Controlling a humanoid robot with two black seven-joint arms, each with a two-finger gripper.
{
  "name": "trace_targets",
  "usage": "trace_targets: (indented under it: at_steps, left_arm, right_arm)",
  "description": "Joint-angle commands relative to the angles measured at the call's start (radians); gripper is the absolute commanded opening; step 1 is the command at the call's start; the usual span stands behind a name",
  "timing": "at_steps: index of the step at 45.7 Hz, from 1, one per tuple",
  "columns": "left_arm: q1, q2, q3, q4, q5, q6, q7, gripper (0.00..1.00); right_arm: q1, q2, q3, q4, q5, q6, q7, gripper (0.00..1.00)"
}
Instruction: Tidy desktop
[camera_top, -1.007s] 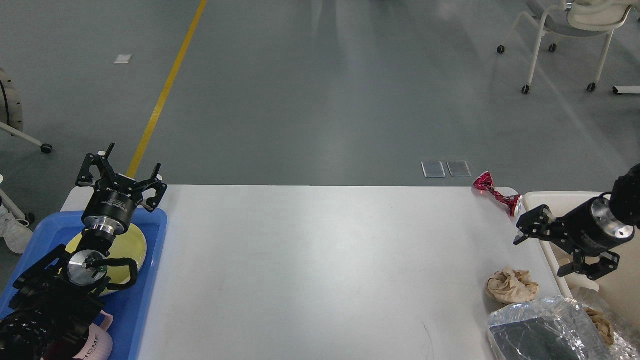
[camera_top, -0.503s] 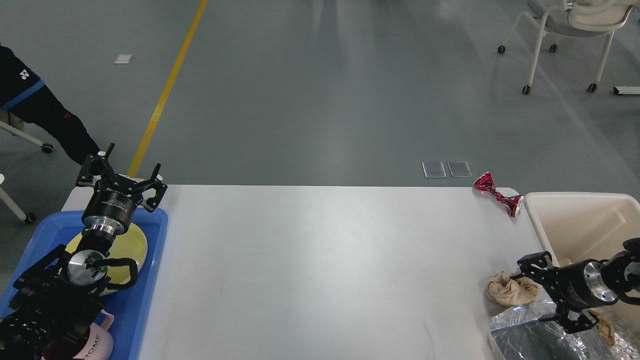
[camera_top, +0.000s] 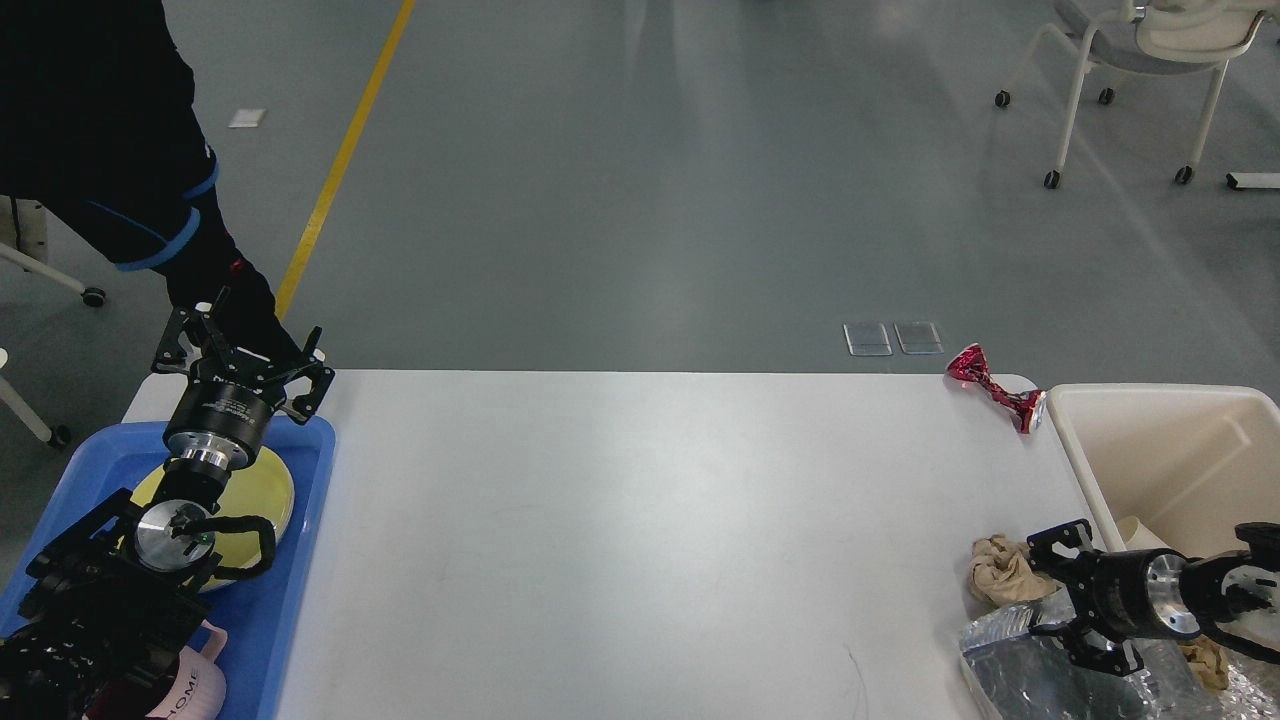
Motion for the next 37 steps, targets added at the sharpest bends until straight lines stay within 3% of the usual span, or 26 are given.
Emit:
trace_targets:
  at_steps: [1, 16, 26, 31, 37]
  left_arm:
    - [0.000, 0.000, 0.000, 0.000, 0.000, 0.001, 0.000, 0.98]
    - [0.000, 0.000, 0.000, 0.000, 0.000, 0.000, 0.000, 0.98]
    - [0.000, 0.000, 0.000, 0.000, 0.000, 0.000, 0.000, 0.98]
    - [0.000, 0.000, 0.000, 0.000, 0.000, 0.000, 0.000, 0.98]
    - [0.000, 0.000, 0.000, 0.000, 0.000, 0.000, 0.000, 0.98]
  right_arm:
    - [0.003, 0.003, 0.002, 0.007, -0.005, -0.024, 0.002, 0.00]
    - [0.036, -0.009, -0.007, 0.017, -0.017, -0.024, 0.002, 0.00]
    - [0.124, -0.081, -0.027, 0.076, -0.209, -0.013, 0.000, 0.00]
    - [0.242, -0.133, -0.101, 0.140, -0.318, 0.019, 0.002, 0.00]
    - [0.526, -0.196, -0.269, 0.247, -0.395, 0.148, 0.000, 0.00]
